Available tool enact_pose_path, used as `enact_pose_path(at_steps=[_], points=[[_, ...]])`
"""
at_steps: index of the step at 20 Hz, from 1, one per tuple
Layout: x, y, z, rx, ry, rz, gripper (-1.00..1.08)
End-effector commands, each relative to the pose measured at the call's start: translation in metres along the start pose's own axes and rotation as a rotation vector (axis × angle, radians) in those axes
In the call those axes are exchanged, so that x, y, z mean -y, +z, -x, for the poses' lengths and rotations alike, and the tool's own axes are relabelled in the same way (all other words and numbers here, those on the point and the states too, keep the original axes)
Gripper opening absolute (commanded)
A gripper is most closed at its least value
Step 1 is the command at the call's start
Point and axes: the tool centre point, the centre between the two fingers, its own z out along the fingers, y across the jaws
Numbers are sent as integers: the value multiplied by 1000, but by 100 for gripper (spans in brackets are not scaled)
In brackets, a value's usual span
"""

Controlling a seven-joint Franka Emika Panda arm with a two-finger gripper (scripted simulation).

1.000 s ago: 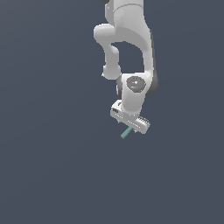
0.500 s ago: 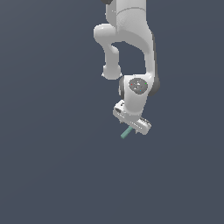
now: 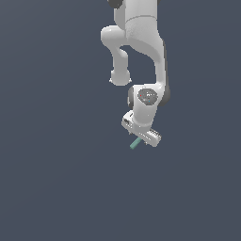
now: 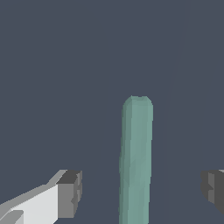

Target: Pick up the object and move it to a goal position.

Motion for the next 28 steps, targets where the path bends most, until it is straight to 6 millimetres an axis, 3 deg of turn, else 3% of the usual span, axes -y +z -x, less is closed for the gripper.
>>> enact_pose_path(at_steps=[1,9,10,22,28], points=[[-1,13,1,1,1,1,100],[0,32,0,1,3,1,100],[0,32,0,1,3,1,-100],[0,31,0,0,1,-1,-100],[-2,20,-9,-11,-20,-22,-100]])
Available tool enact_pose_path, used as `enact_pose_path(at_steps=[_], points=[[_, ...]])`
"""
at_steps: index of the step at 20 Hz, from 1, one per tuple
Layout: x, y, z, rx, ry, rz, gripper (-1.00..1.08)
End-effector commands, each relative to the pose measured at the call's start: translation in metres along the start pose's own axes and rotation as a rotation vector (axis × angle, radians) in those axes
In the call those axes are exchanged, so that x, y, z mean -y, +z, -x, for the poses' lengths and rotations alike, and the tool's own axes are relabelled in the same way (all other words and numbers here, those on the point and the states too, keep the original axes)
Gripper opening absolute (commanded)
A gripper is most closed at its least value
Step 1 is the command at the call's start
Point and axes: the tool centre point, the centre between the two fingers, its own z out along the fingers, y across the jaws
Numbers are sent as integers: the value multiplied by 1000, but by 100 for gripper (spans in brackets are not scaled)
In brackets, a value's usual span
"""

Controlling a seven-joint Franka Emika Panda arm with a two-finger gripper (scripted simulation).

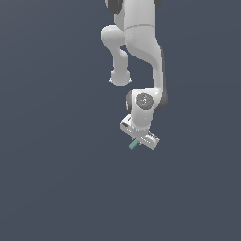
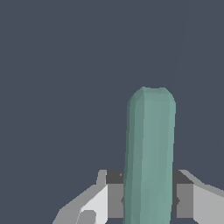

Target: Pick up the object and move it to a goal position.

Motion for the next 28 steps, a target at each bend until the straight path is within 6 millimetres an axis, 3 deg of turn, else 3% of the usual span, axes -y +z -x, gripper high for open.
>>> enact_pose_path(at_steps=[1,8,28], points=[[-1,-7,-5,-7,-12,-13,-100],[-8,-36,-28,-36,-69,-72,-100],[-34,-145,-104,-138,-275,-286,-100]])
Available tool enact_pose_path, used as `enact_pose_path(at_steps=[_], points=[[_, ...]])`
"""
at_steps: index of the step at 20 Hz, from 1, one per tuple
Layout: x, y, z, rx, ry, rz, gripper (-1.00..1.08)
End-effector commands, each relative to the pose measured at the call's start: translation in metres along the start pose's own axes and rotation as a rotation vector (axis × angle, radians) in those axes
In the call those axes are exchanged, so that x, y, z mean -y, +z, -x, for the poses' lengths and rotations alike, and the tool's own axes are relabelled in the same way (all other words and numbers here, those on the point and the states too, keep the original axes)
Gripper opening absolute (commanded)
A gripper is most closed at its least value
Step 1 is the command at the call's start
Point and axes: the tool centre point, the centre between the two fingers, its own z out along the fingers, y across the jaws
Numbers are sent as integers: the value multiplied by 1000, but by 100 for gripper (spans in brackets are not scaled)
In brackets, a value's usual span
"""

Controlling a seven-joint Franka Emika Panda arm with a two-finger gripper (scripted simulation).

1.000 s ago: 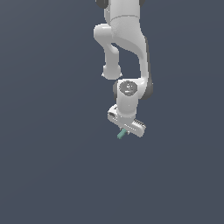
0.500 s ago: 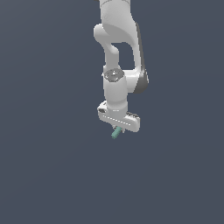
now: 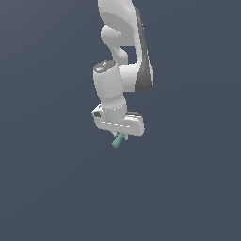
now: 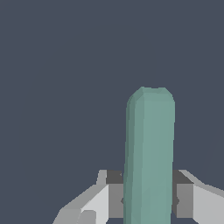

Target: Pick up the object and move it to a goal position.

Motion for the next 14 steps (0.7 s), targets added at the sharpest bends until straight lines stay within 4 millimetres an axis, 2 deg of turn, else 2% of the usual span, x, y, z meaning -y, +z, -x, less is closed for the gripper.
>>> enact_pose_path(at_steps=[1,14], points=[[-2,-12,-9,-12,-25,-25,-100],[-15,-76,-57,-71,-149,-160,-100]])
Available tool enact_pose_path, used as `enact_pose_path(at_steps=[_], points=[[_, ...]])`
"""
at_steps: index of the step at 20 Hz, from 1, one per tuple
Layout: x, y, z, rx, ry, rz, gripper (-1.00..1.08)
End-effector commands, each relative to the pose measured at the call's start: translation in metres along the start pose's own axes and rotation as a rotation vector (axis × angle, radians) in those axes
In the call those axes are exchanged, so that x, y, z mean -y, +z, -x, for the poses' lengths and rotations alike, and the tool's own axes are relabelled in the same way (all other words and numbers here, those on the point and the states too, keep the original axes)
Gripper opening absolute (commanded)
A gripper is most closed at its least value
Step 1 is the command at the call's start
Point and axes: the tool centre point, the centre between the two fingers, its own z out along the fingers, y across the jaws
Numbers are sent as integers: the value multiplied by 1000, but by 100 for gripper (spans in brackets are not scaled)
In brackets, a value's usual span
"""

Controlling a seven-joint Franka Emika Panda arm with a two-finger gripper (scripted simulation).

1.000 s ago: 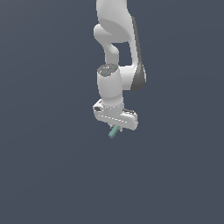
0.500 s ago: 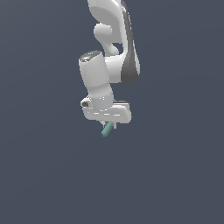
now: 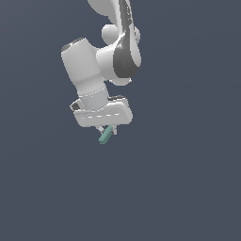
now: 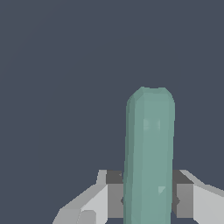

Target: Pick up the object and move it to a goal position.

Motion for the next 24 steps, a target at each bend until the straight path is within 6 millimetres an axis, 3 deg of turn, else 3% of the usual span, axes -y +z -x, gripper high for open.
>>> enact_pose_path(at_steps=[1,9,24], points=[[-2,-13,-10,-12,-26,-28,-100],[-11,-59,-45,-55,-116,-126,-100],[-39,-164,-119,-143,-315,-342,-100]])
